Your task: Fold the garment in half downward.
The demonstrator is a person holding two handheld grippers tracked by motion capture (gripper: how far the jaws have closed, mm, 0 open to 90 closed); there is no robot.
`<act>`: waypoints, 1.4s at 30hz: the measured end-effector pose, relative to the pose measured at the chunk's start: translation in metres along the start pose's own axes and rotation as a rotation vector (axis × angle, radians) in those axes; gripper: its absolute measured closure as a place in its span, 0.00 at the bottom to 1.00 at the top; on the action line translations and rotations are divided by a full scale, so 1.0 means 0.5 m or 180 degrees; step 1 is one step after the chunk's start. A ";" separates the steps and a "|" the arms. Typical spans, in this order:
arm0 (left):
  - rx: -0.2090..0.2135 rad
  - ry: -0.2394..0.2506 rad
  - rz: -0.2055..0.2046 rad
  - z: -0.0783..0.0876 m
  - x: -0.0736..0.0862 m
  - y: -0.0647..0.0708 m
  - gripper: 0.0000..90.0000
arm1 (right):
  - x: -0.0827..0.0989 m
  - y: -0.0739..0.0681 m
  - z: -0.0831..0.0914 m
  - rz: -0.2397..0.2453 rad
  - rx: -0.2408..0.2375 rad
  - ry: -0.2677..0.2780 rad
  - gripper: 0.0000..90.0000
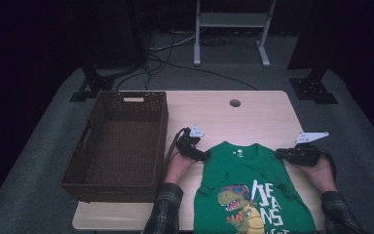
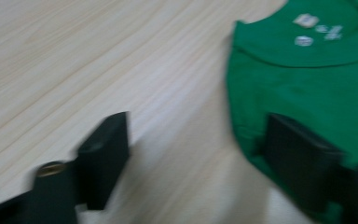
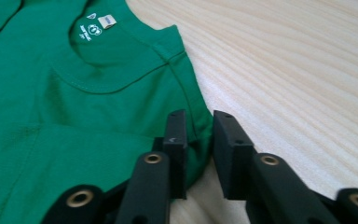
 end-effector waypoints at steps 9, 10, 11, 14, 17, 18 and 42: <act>0.0355 0.0065 0.0113 -0.001 -0.003 0.018 0.92 | -0.004 -0.006 -0.001 -0.0015 0.0049 -0.0053 0.94; 0.0355 0.0065 0.0113 -0.001 -0.003 0.018 0.97 | -0.004 -0.006 -0.001 -0.0017 0.0058 -0.0057 0.94; 0.0356 0.0066 0.0165 -0.001 -0.003 0.017 0.98 | -0.005 -0.006 -0.001 -0.0015 0.0070 -0.0064 0.94; 0.0231 0.0044 0.0238 0.001 -0.003 0.012 1.00 | -0.008 -0.005 -0.002 -0.0010 0.0128 -0.0088 0.95; 0.0110 0.0028 0.0256 0.004 -0.004 0.008 1.00 | -0.014 0.000 -0.006 -0.0034 0.0219 -0.0116 0.96; 0.0025 0.0005 0.0275 0.005 -0.004 0.001 1.00 | -0.016 0.002 -0.008 -0.0041 0.0249 -0.0125 0.96; -0.1019 0.0502 0.0362 0.115 -0.143 -0.058 1.00 | -0.206 0.013 0.046 0.0161 0.0704 0.0292 0.98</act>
Point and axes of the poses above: each handheld gripper's, and its own axes: z roughly backward along the jaws, x roughly out of its underside, y roughly to its right, the point moved 4 cm from there along -z, roughly forward along the jaws, and after that the axes turned 2 degrees about y, right-handed, at the moved point
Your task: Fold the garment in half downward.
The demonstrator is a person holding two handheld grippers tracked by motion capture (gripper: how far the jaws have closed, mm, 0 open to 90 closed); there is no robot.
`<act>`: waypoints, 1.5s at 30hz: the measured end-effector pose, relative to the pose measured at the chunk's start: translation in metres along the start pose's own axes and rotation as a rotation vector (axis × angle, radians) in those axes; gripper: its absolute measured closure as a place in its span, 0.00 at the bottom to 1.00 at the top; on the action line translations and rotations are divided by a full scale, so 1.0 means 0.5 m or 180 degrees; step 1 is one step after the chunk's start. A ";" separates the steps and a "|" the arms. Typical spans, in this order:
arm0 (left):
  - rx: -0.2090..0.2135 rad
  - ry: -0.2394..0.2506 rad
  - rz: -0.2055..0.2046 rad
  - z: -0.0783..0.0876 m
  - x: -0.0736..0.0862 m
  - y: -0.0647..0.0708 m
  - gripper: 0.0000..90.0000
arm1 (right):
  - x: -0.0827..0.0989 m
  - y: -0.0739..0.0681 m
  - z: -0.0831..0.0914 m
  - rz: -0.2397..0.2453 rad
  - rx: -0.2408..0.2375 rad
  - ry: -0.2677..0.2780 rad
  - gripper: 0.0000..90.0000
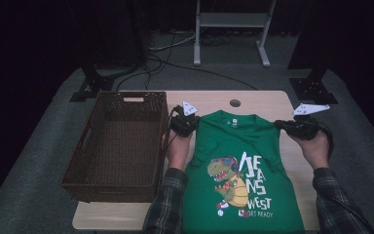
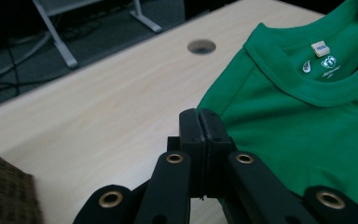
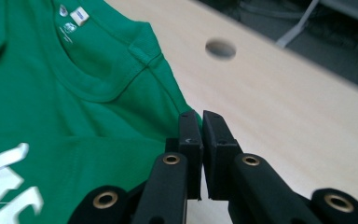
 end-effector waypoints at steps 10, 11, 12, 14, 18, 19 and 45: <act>0.0111 -0.0077 -0.0010 0.082 0.016 0.059 1.00 | 0.032 -0.053 0.051 -0.0095 -0.0162 0.0001 0.98; 0.0124 -0.0080 -0.0004 0.090 0.023 0.068 1.00 | 0.042 -0.058 0.056 -0.0119 -0.0188 -0.0010 0.98; 0.0154 -0.0102 0.0010 0.106 0.035 0.083 1.00 | 0.051 -0.064 0.062 -0.0143 -0.0203 -0.0016 0.98; 0.0184 -0.0127 0.0042 0.119 0.050 0.101 1.00 | 0.068 -0.077 0.074 -0.0199 -0.0257 -0.0028 0.98; 0.0239 -0.0253 0.0005 0.132 0.076 0.130 1.00 | 0.104 -0.111 0.091 -0.0261 -0.0366 -0.0100 0.98; 0.0293 -0.0334 0.0031 0.135 0.100 0.145 1.00 | 0.116 -0.120 0.092 -0.0244 -0.0377 -0.0143 0.98; 0.0447 -0.0725 0.0238 0.040 0.197 0.156 1.00 | 0.187 -0.100 0.003 -0.0099 -0.0112 -0.0672 0.98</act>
Point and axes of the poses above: each handheld gripper's, and its own axes: z roughly backward along the jaws, x roughly out of its underside, y roughly to its right, the point moved 4 cm from there along -z, roughly forward along the jaws, and after that the axes turned 2 degrees about y, right-handed, at the moved point
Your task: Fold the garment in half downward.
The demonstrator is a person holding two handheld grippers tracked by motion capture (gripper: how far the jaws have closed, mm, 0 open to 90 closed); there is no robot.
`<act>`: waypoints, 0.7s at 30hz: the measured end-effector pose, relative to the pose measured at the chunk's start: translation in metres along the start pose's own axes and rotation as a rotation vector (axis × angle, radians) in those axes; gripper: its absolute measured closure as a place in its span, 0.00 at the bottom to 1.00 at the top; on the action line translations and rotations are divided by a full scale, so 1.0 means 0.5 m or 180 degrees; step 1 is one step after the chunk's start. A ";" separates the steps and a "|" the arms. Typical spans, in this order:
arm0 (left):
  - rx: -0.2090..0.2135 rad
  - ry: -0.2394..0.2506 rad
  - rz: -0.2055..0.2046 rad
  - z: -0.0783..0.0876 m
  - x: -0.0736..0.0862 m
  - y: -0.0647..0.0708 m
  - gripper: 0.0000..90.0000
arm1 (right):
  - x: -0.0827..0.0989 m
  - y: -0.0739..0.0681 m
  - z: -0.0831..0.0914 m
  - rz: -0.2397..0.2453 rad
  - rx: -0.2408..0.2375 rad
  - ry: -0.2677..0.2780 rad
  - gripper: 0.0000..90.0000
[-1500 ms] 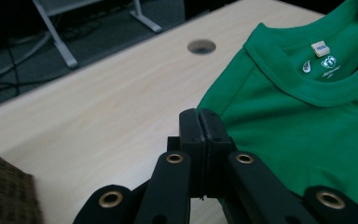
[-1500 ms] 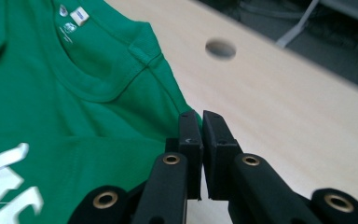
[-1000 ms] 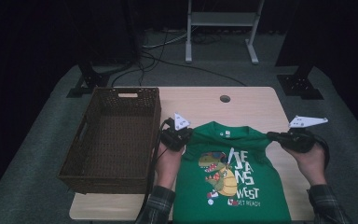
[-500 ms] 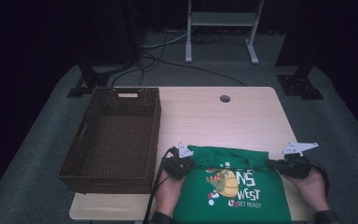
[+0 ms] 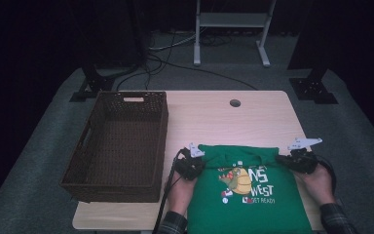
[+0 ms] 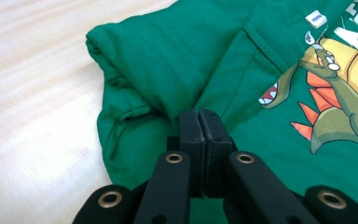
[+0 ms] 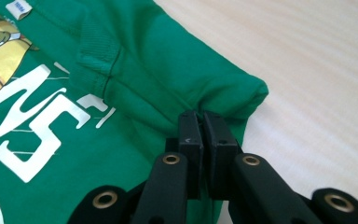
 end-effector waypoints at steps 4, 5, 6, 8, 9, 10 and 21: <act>-0.0063 0.0023 0.0043 -0.023 -0.023 -0.029 1.00 | -0.026 0.031 -0.029 -0.0045 0.0061 0.0048 0.98; -0.0088 0.0029 0.0059 -0.033 -0.032 -0.039 1.00 | -0.039 0.046 -0.044 -0.0050 0.0090 0.0067 0.98; -0.0096 0.0029 0.0069 -0.037 -0.036 -0.044 1.00 | -0.046 0.053 -0.050 -0.0067 0.0113 0.0065 0.98; -0.0113 0.0033 0.0082 -0.044 -0.043 -0.052 1.00 | -0.058 0.067 -0.063 -0.0118 0.0137 0.0058 0.98; -0.0125 0.0041 0.0093 -0.046 -0.045 -0.055 1.00 | -0.063 0.072 -0.068 -0.0135 0.0153 0.0056 0.98; -0.0138 0.0035 0.0087 -0.047 -0.047 -0.057 1.00 | -0.067 0.075 -0.072 -0.0154 0.0158 0.0061 0.98; -0.0133 0.0203 -0.0003 0.004 -0.054 -0.040 1.00 | -0.058 0.044 -0.012 -0.0066 0.0116 0.0341 0.98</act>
Point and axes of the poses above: each handheld gripper's, and its own axes: z roughly backward along the jaws, x roughly out of its underside, y roughly to its right, the point moved 4 cm from there along -z, roughly forward along the jaws, and after that the axes turned 2 degrees about y, right-handed, at the moved point
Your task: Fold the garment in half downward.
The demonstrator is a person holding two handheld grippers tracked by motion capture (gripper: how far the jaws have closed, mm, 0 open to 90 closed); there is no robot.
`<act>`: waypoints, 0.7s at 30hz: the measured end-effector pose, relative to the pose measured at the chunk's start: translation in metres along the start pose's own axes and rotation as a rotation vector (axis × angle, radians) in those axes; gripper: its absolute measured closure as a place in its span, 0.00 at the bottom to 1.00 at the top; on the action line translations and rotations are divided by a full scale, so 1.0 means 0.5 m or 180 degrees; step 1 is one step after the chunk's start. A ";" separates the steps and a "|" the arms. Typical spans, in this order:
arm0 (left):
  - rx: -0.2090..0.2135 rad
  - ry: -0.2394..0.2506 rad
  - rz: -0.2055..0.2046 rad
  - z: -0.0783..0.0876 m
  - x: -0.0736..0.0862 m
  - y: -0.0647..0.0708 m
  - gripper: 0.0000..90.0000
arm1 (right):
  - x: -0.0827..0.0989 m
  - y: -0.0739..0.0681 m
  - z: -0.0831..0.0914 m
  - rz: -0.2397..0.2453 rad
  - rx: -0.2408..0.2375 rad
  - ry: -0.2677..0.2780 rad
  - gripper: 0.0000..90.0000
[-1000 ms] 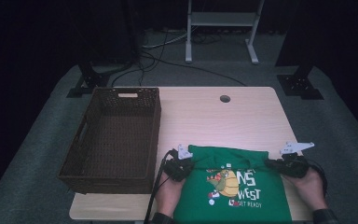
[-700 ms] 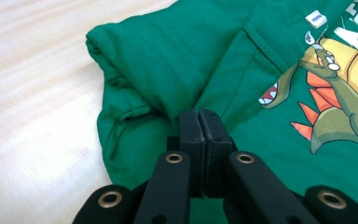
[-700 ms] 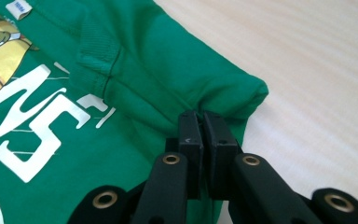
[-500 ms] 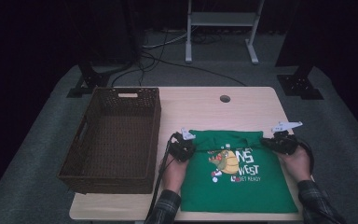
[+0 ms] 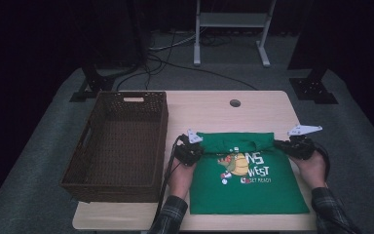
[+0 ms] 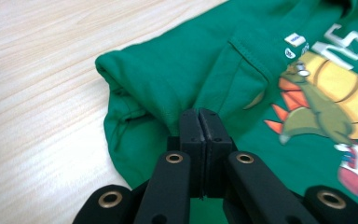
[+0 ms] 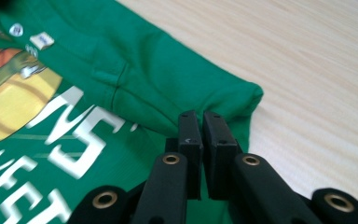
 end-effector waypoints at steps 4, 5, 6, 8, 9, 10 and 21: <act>0.0066 0.0097 -0.0016 0.041 0.001 0.019 1.00 | 0.015 -0.018 0.030 0.0022 -0.0044 0.0082 0.98; 0.0073 0.0106 -0.0042 0.050 0.001 0.025 1.00 | 0.018 -0.022 0.038 0.0035 -0.0046 0.0110 0.98; 0.0081 0.0123 -0.0055 0.058 0.002 0.031 1.00 | 0.019 -0.027 0.046 0.0048 -0.0055 0.0134 0.98; 0.0092 0.0135 -0.0089 0.073 0.004 0.042 1.00 | 0.021 -0.037 0.061 0.0079 -0.0060 0.0165 0.98; 0.0098 0.0141 -0.0103 0.081 0.005 0.048 1.00 | 0.022 -0.043 0.069 0.0095 -0.0069 0.0183 0.98; 0.0111 0.0155 -0.0121 0.088 0.006 0.054 1.00 | 0.023 -0.048 0.078 0.0105 -0.0082 0.0203 0.98; 0.0284 0.0134 -0.0186 0.156 0.046 0.105 1.00 | 0.057 -0.108 0.166 0.0190 -0.0150 0.0319 0.98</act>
Point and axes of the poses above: each handheld gripper's, and its own axes: z roughly backward along the jaws, x roughly out of its underside, y roughly to its right, the point moved 4 cm from there along -z, roughly forward along the jaws, and after that the axes turned 2 degrees about y, right-handed, at the moved point
